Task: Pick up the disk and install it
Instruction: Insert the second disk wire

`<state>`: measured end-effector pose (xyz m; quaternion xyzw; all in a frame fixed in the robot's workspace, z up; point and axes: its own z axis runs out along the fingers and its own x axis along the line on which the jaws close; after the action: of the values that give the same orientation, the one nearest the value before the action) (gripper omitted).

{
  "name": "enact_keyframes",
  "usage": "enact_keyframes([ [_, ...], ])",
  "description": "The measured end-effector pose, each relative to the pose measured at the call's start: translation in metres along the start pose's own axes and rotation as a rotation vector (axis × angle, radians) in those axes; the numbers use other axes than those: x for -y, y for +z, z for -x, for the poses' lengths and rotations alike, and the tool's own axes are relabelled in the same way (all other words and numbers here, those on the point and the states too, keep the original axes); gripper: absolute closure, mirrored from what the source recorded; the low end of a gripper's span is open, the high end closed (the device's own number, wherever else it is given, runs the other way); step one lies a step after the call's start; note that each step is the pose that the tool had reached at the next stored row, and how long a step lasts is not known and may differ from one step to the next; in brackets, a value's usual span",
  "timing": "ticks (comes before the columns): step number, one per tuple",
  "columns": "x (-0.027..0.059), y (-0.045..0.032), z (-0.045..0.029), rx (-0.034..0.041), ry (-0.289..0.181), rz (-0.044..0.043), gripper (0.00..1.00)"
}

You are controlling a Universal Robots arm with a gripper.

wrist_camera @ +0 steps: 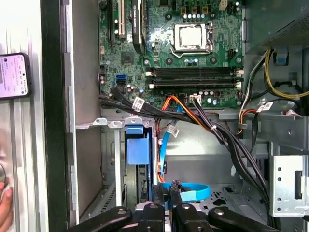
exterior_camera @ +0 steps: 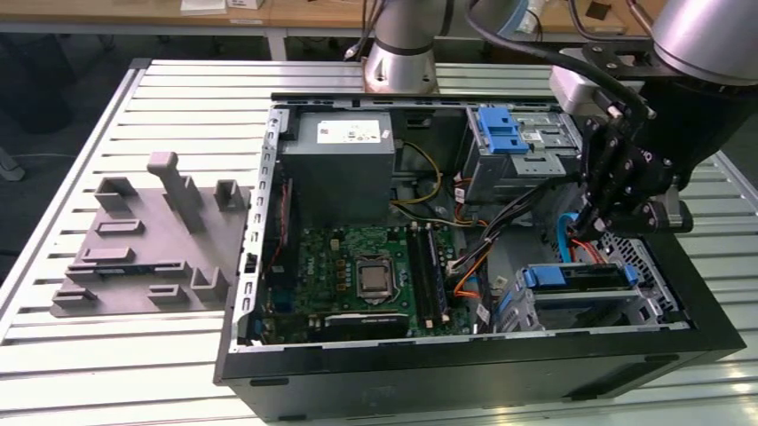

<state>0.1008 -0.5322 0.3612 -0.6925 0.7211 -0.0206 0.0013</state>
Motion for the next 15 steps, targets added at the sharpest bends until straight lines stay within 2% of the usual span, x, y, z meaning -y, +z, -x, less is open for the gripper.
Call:
enact_keyframes([
  [2, -0.0008, 0.0000, -0.0001, 0.0002, 0.000, -0.0062, 0.84],
  [12, -0.0018, 0.0047, -0.0071, 0.0006, 0.001, -0.0142, 0.84],
  [13, -0.0020, 0.0047, -0.0072, 0.0007, 0.001, -0.0168, 0.84],
  [15, -0.0038, 0.0045, -0.0072, 0.0012, 0.001, -0.0325, 0.84],
])
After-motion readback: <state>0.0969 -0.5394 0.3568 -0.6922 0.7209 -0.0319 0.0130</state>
